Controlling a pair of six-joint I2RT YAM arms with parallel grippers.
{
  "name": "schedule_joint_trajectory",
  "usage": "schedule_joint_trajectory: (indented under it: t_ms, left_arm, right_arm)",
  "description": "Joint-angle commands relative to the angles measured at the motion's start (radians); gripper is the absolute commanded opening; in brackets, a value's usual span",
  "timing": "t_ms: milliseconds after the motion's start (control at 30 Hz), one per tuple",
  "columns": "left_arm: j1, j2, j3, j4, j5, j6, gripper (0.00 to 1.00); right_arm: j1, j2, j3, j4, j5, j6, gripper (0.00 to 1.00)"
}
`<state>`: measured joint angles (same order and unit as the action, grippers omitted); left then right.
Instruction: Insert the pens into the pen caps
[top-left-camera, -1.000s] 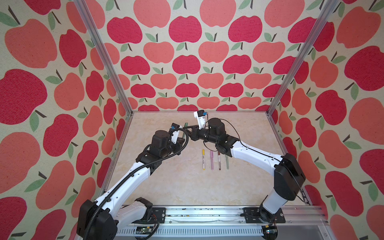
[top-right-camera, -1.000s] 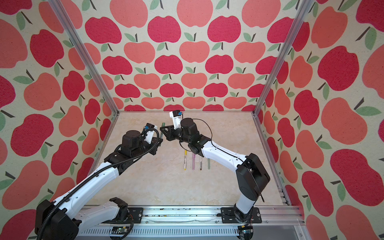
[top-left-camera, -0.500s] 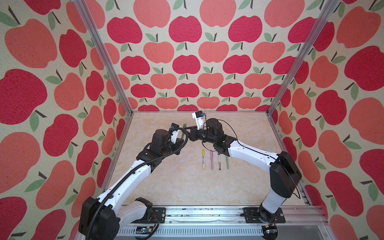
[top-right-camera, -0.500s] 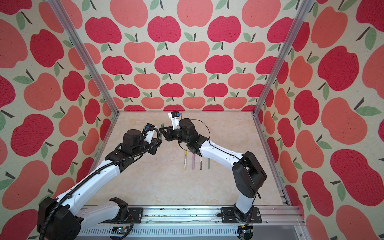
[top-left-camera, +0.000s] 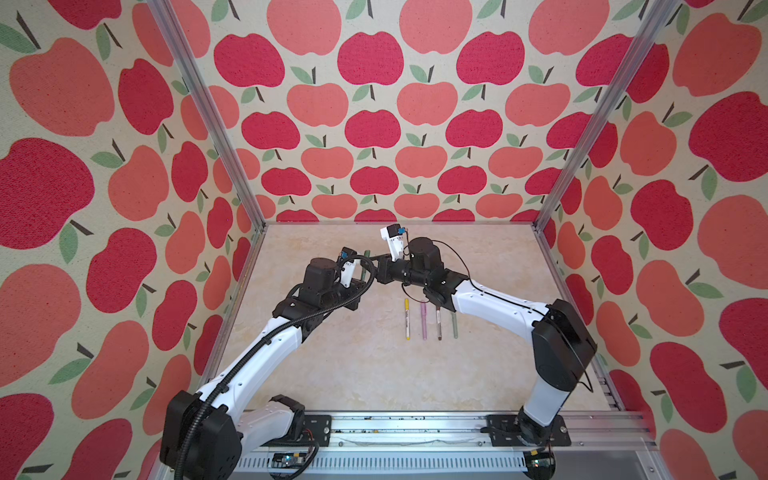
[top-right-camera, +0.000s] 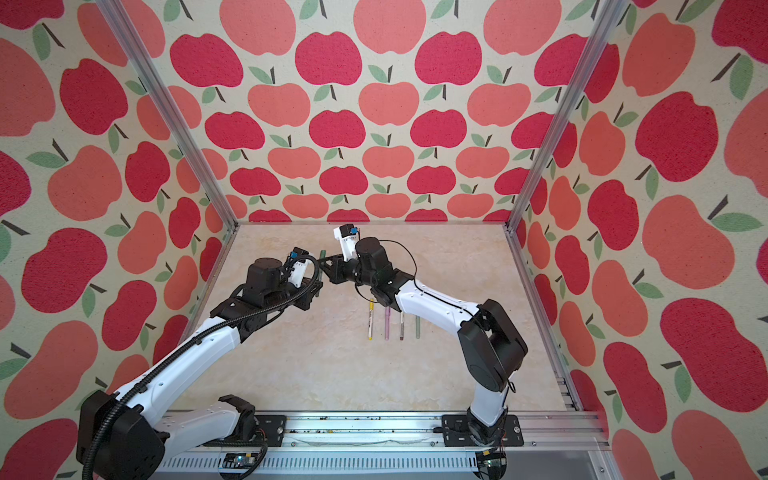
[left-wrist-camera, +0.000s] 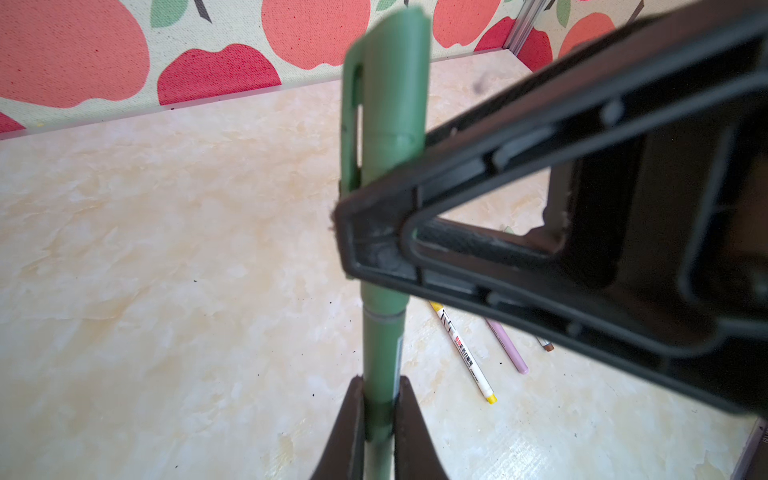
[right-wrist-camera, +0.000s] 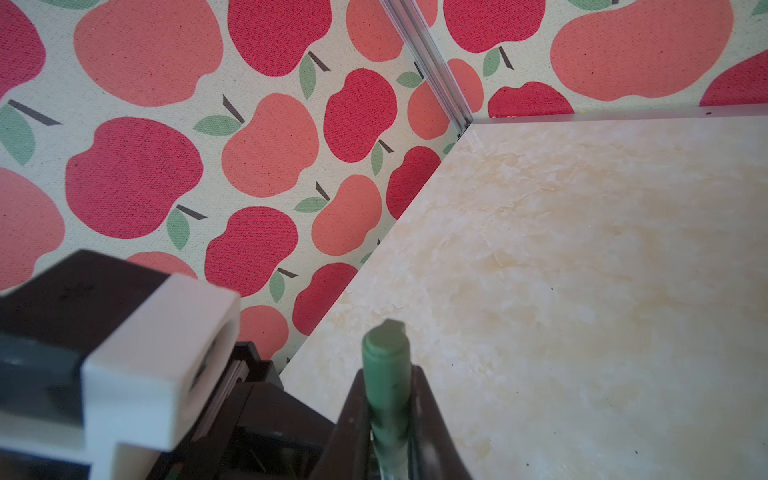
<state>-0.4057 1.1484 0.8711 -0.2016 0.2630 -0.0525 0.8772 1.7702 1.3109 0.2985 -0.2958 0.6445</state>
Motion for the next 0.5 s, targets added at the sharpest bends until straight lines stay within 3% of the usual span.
schedule_joint_trajectory:
  t_ms: [0,467]
  left_arm:
    - [0.034,-0.016,0.162,0.473,-0.061,-0.009,0.0]
    - [0.044,-0.034,0.169,0.463,-0.06,-0.01,0.0]
  right_arm:
    - [0.101,0.064,-0.063,-0.305,-0.33,0.034,0.0]
    - [0.106,0.057,-0.07,-0.305,-0.33,0.03,0.0]
